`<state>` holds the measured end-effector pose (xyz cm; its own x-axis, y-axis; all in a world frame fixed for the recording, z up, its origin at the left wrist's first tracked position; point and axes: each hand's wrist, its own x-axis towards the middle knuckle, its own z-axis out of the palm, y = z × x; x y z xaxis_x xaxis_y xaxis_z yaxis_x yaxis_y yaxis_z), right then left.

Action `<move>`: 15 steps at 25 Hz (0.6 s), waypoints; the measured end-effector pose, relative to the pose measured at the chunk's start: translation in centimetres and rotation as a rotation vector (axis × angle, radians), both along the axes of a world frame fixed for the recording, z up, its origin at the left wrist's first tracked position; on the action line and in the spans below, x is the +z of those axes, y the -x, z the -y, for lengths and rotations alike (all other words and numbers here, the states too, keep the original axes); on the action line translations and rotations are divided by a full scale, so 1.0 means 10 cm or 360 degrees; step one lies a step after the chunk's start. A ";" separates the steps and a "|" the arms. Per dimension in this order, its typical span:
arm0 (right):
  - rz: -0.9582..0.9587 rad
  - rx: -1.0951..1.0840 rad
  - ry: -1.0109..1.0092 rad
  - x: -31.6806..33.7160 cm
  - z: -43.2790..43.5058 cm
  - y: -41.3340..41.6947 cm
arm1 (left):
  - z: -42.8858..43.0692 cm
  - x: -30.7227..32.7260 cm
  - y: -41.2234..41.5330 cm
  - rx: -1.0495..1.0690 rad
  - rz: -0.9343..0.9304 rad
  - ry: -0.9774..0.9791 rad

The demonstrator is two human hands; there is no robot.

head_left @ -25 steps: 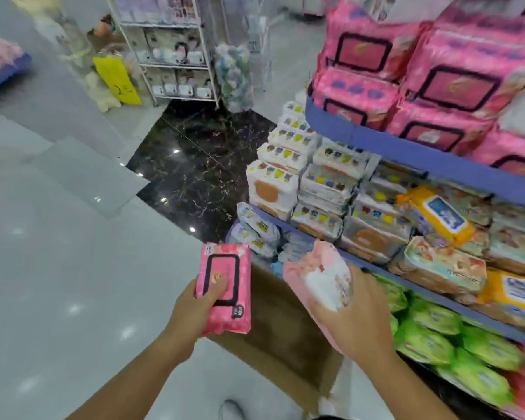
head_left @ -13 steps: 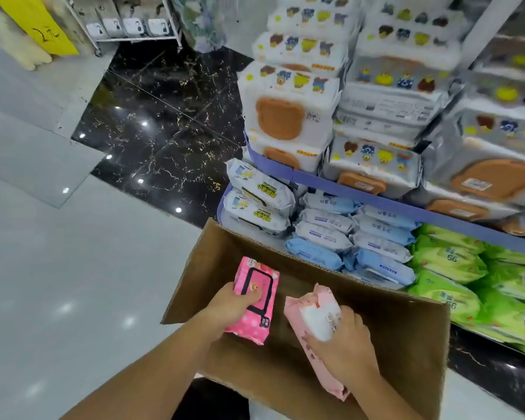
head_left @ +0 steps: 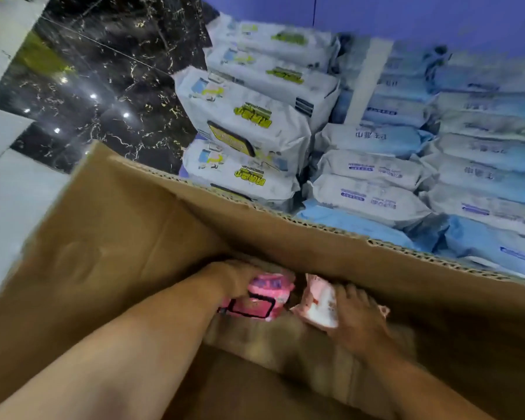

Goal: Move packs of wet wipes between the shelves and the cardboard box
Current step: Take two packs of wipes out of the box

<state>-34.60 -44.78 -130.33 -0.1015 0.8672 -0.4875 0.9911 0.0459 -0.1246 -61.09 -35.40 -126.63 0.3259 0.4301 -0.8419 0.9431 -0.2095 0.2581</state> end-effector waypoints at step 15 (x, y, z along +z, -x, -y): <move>0.0016 0.0304 -0.0560 -0.85 0.09 0.33 | 0.08 -0.92 0.15 -0.1066 -0.0100 -0.1245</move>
<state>-37.91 -45.65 -138.85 -0.2735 0.9475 -0.1658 0.9618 0.2674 -0.0587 -62.54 -36.17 -135.80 0.6654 0.6114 -0.4283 0.5783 -0.7850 -0.2221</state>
